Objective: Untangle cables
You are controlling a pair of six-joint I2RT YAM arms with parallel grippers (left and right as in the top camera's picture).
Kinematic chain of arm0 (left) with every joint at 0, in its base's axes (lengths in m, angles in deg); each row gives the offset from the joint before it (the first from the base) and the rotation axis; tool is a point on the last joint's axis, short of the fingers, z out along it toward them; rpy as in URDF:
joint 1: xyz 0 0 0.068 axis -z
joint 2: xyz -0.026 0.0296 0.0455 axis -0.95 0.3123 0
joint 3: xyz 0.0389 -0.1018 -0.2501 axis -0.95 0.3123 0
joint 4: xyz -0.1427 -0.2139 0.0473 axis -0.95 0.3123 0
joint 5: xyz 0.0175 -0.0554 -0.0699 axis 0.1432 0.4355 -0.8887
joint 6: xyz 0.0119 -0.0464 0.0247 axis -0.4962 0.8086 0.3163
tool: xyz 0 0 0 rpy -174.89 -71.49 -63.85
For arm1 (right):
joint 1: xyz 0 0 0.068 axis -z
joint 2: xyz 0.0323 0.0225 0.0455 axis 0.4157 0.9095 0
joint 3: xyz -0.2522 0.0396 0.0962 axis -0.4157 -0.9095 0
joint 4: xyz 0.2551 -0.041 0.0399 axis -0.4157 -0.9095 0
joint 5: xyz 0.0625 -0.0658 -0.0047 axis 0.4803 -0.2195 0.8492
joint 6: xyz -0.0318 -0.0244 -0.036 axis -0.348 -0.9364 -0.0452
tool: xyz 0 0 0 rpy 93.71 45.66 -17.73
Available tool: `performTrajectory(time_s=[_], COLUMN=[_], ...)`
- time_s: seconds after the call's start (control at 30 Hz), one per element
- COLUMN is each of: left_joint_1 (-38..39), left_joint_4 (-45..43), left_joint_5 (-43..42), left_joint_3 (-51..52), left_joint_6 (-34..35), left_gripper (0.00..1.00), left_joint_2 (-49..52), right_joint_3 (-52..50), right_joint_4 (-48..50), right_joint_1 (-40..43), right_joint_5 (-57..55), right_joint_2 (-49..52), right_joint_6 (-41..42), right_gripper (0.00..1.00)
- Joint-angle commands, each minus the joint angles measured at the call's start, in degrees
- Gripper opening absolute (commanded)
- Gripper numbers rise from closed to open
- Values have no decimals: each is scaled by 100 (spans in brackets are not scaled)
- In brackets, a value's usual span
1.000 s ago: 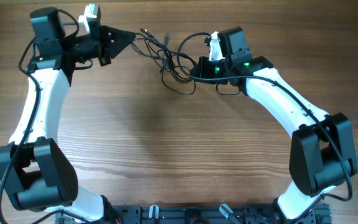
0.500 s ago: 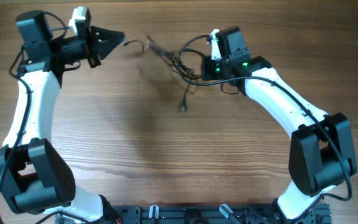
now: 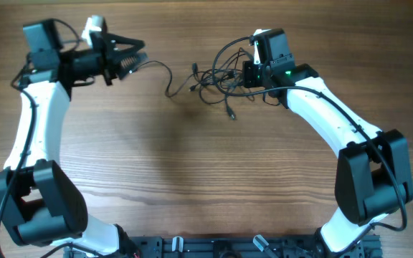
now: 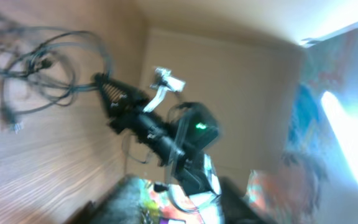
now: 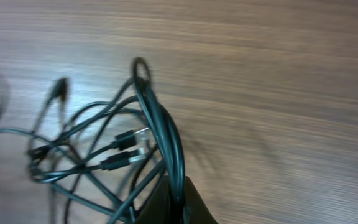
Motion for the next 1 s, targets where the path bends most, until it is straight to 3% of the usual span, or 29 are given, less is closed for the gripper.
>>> performTrajectory(time_s=[0.0,0.03,0.07,0.2,0.27,0.33,0.37,0.43,0.53,0.7,0.97], left_joint_1=[439,562,702,1338,1639,1873,2031,2225,2411,2503,2503], left_joint_4=[857,1062,1241,1495,1480,1460,1447,1436,1401,1272,1274], left_joint_5=[1698,2092,2474,3635,4201,4745,5101,5445,5615,5650,5261], left_joint_3=[-52,-52,-52,-52,-52,-52,-52,-52,-52,-52,-52], left_joint_6=[-769,-800,-800,-793,-791,-787,-767,-577,-304,-94,776], left_gripper=[84,96,100,96,84,58,39,32,34,47,41], left_joint_2=[-127,-127,-127,-127,-127,-125,-125,-125,-125,-59,354], right_joint_3=[-17,-17,-17,-17,-17,-17,-17,-17,-17,-17,-17], right_joint_4=[35,37,57,188,254,310,361,426,487,551,592], right_joint_1=[-11,-11,-11,-11,-11,-11,-11,-11,-11,-11,-11], right_joint_5=[949,1071,1250,2284,2741,3053,3279,3519,3668,3915,4129], right_joint_2=[59,59,59,59,59,59,59,59,59,59,59], right_joint_6=[719,874,964,1029,1029,1025,1021,1027,1032,1029,1027], right_gripper=[6,5,4,4,4,4,4,4,4,4,4])
